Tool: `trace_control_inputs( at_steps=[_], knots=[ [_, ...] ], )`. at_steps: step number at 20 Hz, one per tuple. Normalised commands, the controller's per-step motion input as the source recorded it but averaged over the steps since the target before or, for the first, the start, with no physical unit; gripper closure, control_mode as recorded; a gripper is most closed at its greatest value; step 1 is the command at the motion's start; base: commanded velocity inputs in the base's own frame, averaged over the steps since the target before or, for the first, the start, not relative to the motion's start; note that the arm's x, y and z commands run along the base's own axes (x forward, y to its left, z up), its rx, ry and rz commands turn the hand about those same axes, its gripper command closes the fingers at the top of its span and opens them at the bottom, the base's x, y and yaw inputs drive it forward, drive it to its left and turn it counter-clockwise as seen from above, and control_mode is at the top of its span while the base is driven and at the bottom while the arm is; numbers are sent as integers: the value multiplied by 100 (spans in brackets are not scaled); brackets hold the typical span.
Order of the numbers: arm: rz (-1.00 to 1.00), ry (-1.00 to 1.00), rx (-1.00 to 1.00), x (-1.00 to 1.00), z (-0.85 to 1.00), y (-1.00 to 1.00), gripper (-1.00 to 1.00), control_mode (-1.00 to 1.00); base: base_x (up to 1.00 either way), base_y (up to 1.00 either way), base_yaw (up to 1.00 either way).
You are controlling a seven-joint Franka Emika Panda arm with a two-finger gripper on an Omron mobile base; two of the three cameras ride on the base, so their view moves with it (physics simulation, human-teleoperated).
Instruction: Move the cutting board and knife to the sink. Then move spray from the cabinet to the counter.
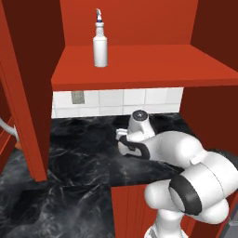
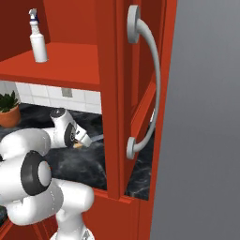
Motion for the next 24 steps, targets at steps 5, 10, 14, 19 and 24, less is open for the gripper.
trace_control_inputs(
  at_steps=[5, 10, 14, 19, 24],
  knots=[
    [-2, 7, 4, 26, -24, 7, -100, -100, 0, 0, 0],
    [0, 1, 1, 26, -25, 0, -100, -100, 0, 0, 0],
    [0, 0, 0, 19, -29, 0, -100, -100, 0, 0, 0],
    [0, 0, 0, 20, -23, 0, -100, -100, 0, 0, 0],
    [0, 0, 0, 28, -11, 0, -100, -100, 0, 0, 0]
  ],
)
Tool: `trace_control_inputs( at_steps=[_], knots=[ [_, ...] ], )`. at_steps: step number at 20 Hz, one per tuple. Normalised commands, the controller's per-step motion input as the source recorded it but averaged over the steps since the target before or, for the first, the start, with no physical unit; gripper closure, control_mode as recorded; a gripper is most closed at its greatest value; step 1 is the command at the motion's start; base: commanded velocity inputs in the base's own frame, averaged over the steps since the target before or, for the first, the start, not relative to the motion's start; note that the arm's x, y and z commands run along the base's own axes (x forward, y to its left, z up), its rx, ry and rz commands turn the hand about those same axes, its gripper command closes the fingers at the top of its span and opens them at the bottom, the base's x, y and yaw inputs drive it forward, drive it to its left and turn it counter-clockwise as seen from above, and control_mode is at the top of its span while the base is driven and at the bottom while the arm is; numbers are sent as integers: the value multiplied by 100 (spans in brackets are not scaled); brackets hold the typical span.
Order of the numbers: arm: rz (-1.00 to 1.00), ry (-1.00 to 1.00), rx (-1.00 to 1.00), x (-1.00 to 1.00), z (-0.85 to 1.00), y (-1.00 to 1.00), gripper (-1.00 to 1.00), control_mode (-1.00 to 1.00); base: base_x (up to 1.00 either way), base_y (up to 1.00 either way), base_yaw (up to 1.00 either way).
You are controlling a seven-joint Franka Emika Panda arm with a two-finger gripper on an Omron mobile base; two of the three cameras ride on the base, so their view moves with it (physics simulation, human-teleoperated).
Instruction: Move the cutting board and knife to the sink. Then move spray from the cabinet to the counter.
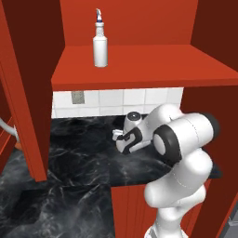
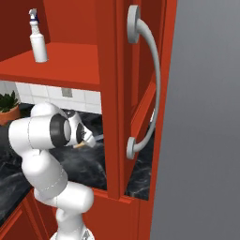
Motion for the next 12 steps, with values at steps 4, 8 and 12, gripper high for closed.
trace_control_inputs(
  at_steps=[4, 8, 12],
  knots=[
    [0, 0, 0, 27, -13, 1, -100, -100, 0, 0, 0],
    [0, 0, 0, 22, -20, 3, -100, -100, 0, 0, 0],
    [0, 2, 0, 10, -25, 2, -100, -100, 0, 0, 0]
  ],
)
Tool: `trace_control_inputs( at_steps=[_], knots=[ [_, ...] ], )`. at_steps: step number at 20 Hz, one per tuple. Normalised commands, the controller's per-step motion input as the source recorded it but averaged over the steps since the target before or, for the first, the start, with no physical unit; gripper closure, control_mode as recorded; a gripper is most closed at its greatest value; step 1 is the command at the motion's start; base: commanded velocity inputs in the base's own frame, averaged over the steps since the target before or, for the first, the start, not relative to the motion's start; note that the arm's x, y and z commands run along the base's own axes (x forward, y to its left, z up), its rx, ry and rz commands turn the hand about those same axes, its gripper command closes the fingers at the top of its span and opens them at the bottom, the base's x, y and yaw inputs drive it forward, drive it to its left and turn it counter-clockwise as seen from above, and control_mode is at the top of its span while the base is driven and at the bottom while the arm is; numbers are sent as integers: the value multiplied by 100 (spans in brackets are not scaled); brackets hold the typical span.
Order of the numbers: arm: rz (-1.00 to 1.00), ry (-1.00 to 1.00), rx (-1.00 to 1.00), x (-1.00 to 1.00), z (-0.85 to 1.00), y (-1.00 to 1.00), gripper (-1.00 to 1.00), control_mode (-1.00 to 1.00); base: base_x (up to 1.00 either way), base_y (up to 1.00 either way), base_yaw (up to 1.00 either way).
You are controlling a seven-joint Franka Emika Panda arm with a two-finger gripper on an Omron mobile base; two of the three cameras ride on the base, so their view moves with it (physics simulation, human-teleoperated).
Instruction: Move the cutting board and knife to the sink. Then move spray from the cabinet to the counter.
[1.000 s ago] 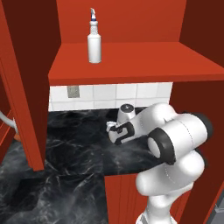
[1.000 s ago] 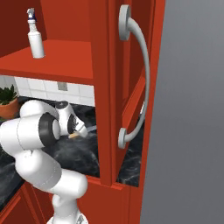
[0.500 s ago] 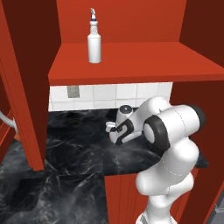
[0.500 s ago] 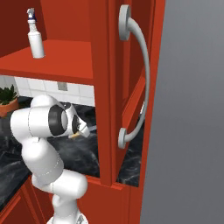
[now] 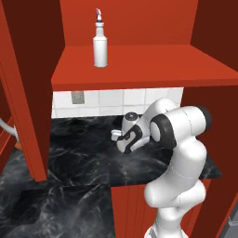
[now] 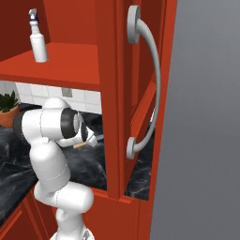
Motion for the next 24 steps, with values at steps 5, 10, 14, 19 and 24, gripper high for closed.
trace_control_inputs(
  at_steps=[5, 10, 14, 19, 24],
  knots=[
    [0, 1, 0, 4, -27, 1, -100, -100, 0, 0, 0],
    [-2, 6, 0, -4, -38, 0, 100, -100, 0, 0, 0],
    [-5, 3, 0, -11, -45, 0, 100, -100, 0, 0, 0],
    [-6, 0, 0, -25, -44, 0, 100, -100, 0, 0, 0],
    [-8, 0, 0, -30, -38, 0, 100, -100, 0, 0, 0]
  ],
)
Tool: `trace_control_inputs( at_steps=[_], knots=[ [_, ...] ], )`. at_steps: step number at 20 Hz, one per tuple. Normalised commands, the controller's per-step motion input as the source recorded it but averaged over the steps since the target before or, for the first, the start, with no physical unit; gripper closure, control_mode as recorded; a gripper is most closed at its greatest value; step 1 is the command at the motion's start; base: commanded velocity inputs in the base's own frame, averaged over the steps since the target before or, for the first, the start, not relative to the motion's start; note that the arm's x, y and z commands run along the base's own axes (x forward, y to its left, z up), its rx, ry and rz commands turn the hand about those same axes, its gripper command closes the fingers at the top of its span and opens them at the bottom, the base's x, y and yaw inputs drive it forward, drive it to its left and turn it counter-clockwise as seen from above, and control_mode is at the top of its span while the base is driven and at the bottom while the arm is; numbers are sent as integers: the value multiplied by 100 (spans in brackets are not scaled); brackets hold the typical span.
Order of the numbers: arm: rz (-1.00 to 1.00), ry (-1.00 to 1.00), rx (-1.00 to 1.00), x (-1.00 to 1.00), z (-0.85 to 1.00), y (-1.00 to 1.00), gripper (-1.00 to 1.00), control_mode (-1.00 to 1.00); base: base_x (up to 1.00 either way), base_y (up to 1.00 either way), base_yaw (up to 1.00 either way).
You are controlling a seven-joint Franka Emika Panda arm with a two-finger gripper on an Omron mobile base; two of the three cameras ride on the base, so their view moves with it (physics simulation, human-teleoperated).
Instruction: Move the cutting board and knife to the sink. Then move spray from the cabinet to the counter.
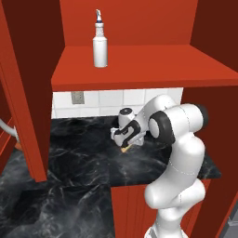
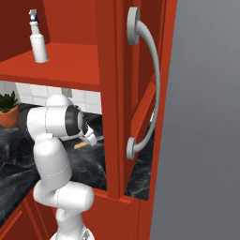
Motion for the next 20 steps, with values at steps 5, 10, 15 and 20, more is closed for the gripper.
trace_control_inputs(
  at_steps=[5, 10, 15, 20],
  knots=[
    [-7, -6, 2, -36, -12, -2, 100, -100, 0, 0, 0],
    [-3, -6, 4, -43, 2, -11, 100, -100, 0, 0, 0],
    [-1, -4, 3, -32, 20, -16, 100, -100, 0, 0, 0],
    [0, -3, 4, -32, 37, -15, 100, -100, 0, 0, 0]
  ],
)
